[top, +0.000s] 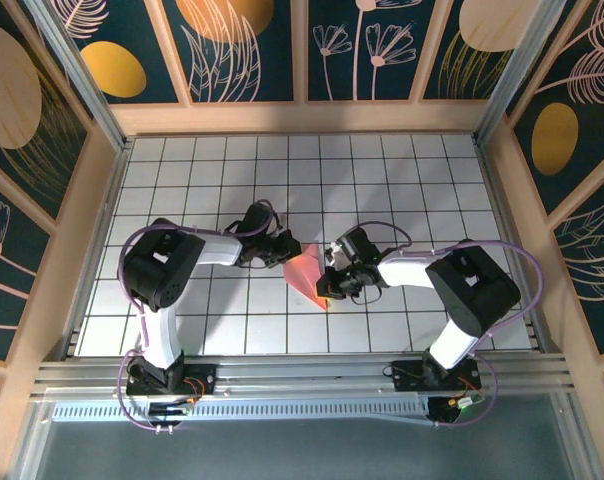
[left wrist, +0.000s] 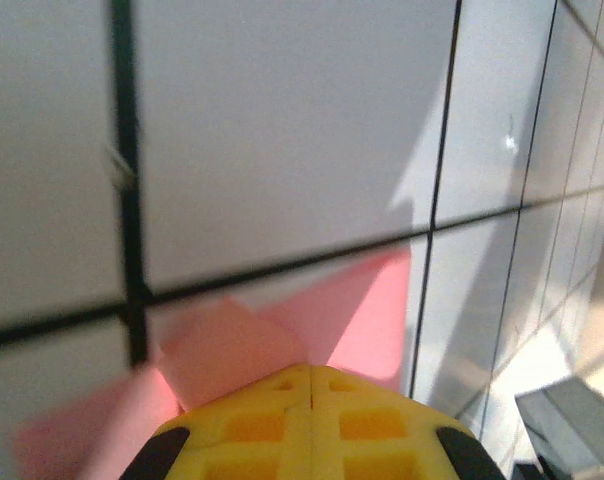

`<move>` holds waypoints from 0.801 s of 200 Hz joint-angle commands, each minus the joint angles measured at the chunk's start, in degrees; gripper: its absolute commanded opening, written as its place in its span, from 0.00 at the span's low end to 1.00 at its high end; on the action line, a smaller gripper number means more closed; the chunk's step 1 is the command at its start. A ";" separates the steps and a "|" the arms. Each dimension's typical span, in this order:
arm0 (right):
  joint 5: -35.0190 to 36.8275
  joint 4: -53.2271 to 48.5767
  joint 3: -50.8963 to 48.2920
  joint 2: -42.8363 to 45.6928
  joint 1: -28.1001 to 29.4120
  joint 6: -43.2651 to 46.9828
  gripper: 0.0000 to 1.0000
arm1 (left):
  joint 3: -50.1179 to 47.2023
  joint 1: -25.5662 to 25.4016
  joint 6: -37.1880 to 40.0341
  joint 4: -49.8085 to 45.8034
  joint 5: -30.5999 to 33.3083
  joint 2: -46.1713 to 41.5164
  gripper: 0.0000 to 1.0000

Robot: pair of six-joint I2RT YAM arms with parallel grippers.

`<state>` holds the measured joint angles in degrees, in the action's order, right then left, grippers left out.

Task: Fold a paper plane with a square sheet of paper (fold left side to right side)
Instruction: Fourth fold the wing at the center of the table.

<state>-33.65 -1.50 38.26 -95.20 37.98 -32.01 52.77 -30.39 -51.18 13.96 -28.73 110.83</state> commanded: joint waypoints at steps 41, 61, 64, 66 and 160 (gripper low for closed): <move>10.28 -11.42 -3.92 -4.12 0.87 0.19 0.00 | 2.60 6.77 5.37 -0.31 5.22 3.48 0.00; 10.18 -11.16 -3.89 -4.06 0.87 0.12 0.00 | 4.30 7.45 6.74 -1.86 5.15 2.57 0.00; 10.18 -11.04 -3.84 -4.01 0.92 0.11 0.00 | 4.61 7.44 7.18 -2.18 5.29 2.19 0.00; 10.18 -11.00 -3.88 -3.98 0.88 0.08 0.00 | 4.71 7.45 7.40 -2.36 5.40 1.94 0.00; 10.22 -8.97 -3.48 -2.34 0.87 -1.21 0.00 | -8.17 0.39 6.58 -0.53 2.13 -15.82 0.00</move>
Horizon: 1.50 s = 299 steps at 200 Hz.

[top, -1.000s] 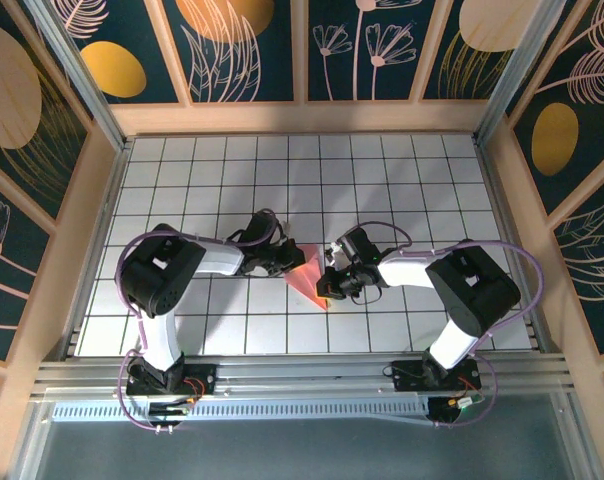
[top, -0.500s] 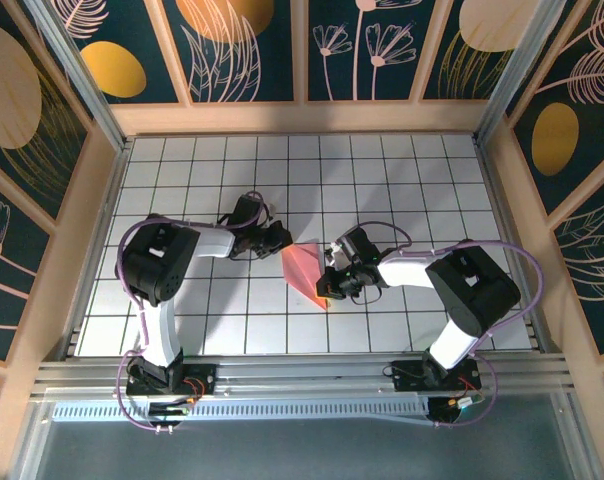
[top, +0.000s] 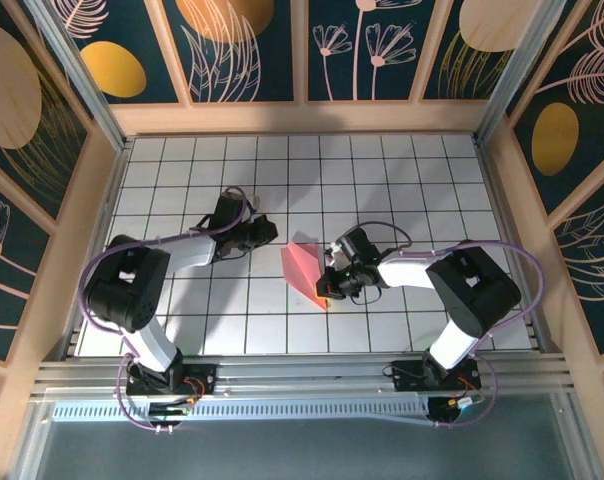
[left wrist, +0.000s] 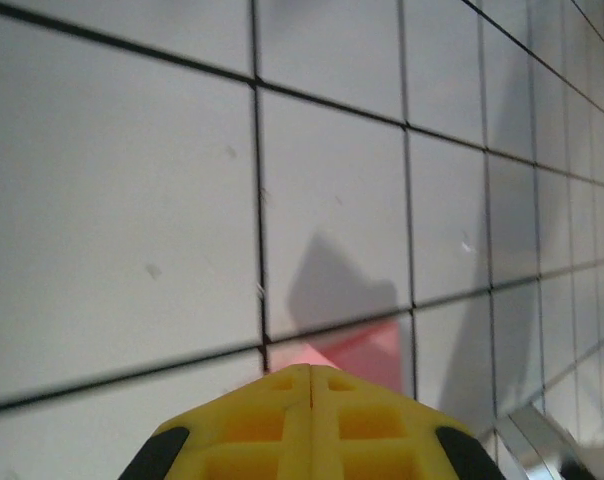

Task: Fold a paper plane with a square sheet of paper (fold left side to right side)
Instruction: Fourth fold the wing at the center of the table.

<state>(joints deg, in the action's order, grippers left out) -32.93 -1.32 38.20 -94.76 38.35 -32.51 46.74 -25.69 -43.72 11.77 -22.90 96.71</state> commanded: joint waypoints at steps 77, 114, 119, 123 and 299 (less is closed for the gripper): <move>9.81 -9.04 -3.39 -2.86 0.51 -0.89 0.00 | 3.65 -11.14 -3.12 3.24 -8.44 8.95 0.00; 9.56 -8.96 -3.22 -2.77 0.50 -0.97 0.00 | 4.53 -11.17 -3.22 0.40 -5.46 11.19 0.00; 9.39 -8.96 -3.09 -2.72 0.50 -0.97 0.00 | 4.36 -11.16 -3.48 0.40 -5.22 11.48 0.00; 9.17 -8.88 -2.92 -2.73 0.50 -0.97 0.00 | 4.23 -11.14 -3.68 0.37 -5.10 11.61 0.00; 0.75 2.89 4.22 -0.06 0.85 -6.03 0.00 | 2.92 -11.14 -4.50 -3.60 0.48 13.68 0.00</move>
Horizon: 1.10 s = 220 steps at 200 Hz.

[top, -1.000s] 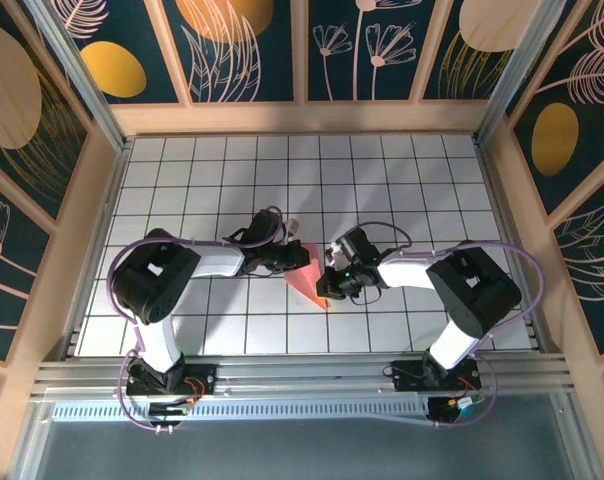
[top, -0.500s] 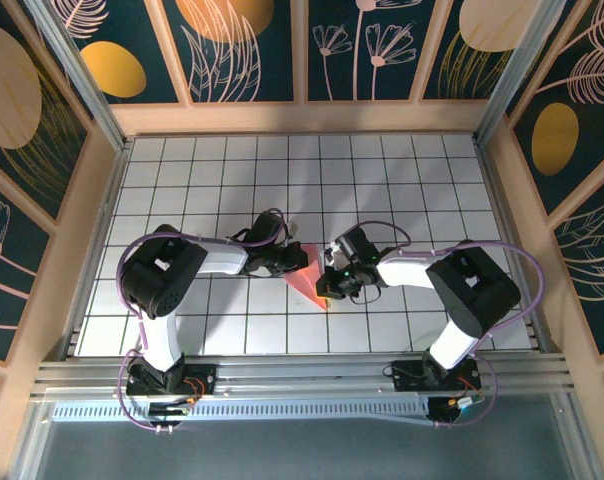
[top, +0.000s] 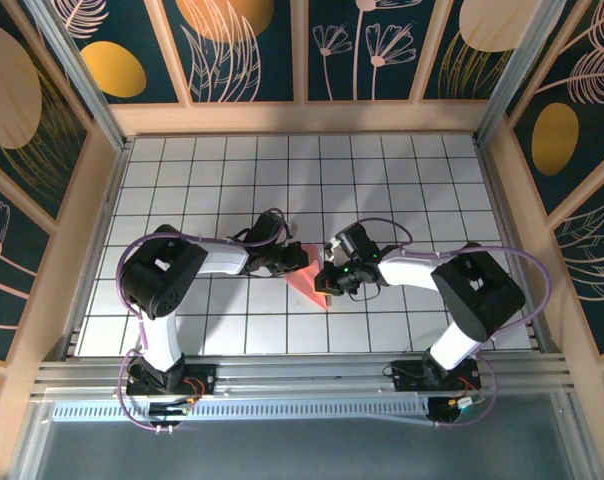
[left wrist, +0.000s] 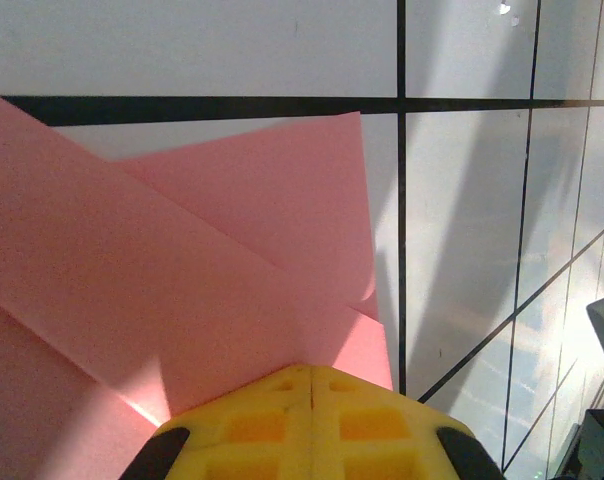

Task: Fold a paper plane with a square sheet of paper (fold left side to right side)
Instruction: Fourth fold the wing at the center of the table.

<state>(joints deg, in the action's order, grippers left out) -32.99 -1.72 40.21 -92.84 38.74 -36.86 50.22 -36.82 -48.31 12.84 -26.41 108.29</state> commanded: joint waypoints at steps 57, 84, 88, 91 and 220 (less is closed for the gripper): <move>1.89 5.92 4.38 -5.80 0.46 -1.97 0.00 | -0.59 -0.09 0.23 -4.67 3.83 2.01 0.00; 2.20 5.78 5.47 -7.36 0.44 -1.55 0.00 | -0.64 -0.11 0.19 -4.82 3.91 1.98 0.00; 2.22 5.81 5.64 -7.57 0.46 -1.46 0.00 | -0.65 -0.02 0.22 -4.85 3.91 2.01 0.00; 2.15 5.77 5.67 -7.75 0.46 -1.43 0.00 | -0.65 -0.02 0.21 -4.84 3.94 2.01 0.00; 4.96 -3.49 2.24 -7.67 3.74 1.03 0.00 | -0.65 -0.02 0.03 -5.55 5.31 2.70 0.00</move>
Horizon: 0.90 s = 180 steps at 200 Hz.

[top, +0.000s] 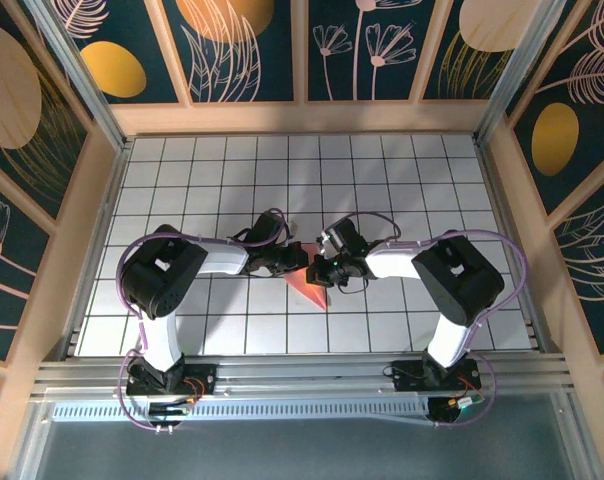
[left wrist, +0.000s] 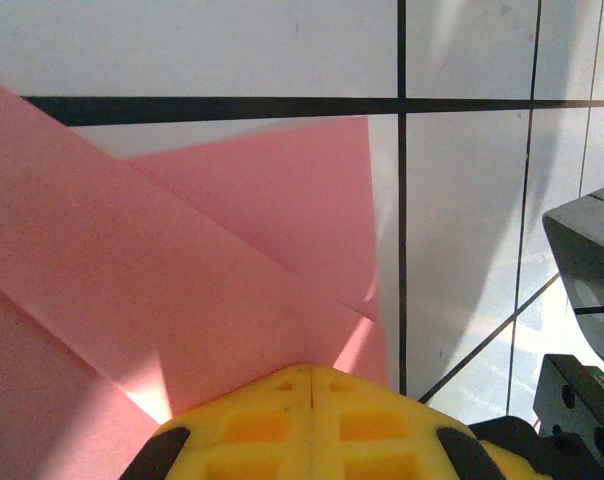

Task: Fold a paper plane with a square sheet of paper (fold left side to right side)
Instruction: Fourth fold the wing at the center of the table.

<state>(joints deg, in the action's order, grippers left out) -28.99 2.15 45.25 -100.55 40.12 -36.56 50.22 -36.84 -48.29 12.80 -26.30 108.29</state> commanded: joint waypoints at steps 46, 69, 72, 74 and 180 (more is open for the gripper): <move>0.35 -7.09 -6.35 2.59 2.95 -0.77 0.00 | -0.39 -0.01 0.12 -6.10 5.74 2.97 0.00; -0.22 -6.91 -7.98 3.84 3.10 -1.30 0.00 | -0.29 0.00 0.10 -6.21 5.82 3.09 0.00; -0.27 -6.93 -8.17 3.97 3.12 -1.31 0.00 | -0.29 0.01 0.13 -6.26 5.83 3.15 0.00; -0.34 -6.91 -8.30 4.14 3.19 -1.39 0.00 | -0.29 0.01 0.11 -6.29 5.87 3.15 0.00; -2.27 -6.66 -16.02 8.87 4.97 -4.19 0.00 | 0.05 -0.03 0.19 -6.82 6.37 3.11 0.00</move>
<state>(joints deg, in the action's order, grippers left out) -28.56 5.69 34.11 -91.83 43.05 -38.72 50.70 -37.21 -48.29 11.73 -25.91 108.33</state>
